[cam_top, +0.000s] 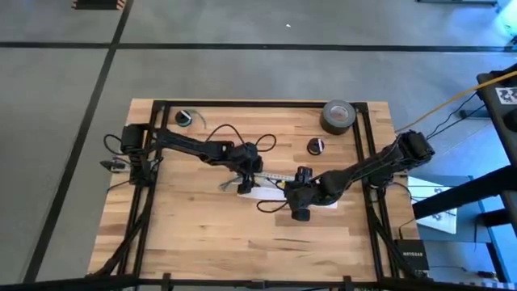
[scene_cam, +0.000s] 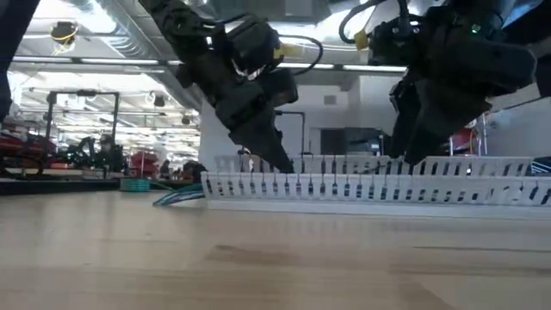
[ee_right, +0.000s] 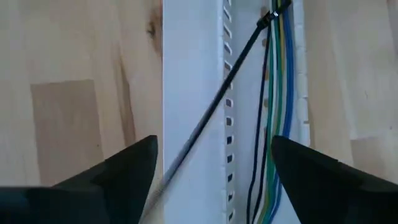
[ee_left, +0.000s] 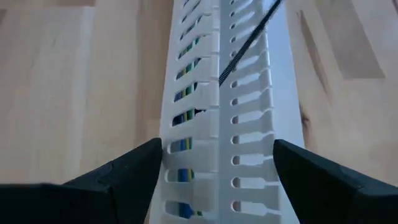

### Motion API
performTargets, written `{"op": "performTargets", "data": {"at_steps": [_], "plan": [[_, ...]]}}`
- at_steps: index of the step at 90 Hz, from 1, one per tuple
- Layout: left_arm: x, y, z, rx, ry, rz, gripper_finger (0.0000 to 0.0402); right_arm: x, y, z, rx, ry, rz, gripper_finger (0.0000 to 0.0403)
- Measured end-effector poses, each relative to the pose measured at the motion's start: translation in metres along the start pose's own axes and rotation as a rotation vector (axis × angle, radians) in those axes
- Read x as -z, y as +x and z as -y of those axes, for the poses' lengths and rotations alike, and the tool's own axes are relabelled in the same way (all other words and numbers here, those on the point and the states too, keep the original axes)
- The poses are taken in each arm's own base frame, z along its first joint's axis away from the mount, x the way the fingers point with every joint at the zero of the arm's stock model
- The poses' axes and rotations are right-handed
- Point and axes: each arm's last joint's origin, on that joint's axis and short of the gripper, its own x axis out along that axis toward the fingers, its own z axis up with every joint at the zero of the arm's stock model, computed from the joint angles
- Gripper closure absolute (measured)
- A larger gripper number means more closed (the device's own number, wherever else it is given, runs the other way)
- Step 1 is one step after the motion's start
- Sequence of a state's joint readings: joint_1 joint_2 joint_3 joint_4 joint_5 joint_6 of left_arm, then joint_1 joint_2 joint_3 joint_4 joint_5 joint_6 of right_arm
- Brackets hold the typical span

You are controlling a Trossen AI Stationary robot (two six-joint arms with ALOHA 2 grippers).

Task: Ziptie cables
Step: Close the white cable duct

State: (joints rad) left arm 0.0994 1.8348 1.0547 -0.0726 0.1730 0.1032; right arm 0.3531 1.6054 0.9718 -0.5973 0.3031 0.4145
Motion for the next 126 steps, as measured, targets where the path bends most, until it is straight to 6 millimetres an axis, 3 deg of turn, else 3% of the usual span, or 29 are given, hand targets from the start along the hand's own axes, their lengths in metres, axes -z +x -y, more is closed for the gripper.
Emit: {"op": "performTargets", "data": {"at_steps": [27,58,74,100,126], "plan": [[-0.013,-0.018,0.003,-0.062,0.067,0.05,0.011,0.0,0.0,0.0,-0.005,0.0,-0.002,0.0102],[0.004,0.005,-0.001,-0.063,0.079,-0.052,0.011,-0.001,0.0,0.0,0.007,0.001,0.008,0.0102],[0.012,0.003,-0.003,-0.144,0.052,-0.145,0.0117,-0.001,0.0,0.0,0.012,0.001,0.01,0.0102],[0.019,-0.003,-0.003,-0.14,0.031,-0.236,0.0181,-0.001,0.0,0.001,0.022,-0.002,0.015,0.0102],[0.039,-0.013,0.007,-0.132,-0.099,-0.479,0.0183,-0.009,-0.001,-0.003,-0.011,-0.01,0.098,0.0102]]}}
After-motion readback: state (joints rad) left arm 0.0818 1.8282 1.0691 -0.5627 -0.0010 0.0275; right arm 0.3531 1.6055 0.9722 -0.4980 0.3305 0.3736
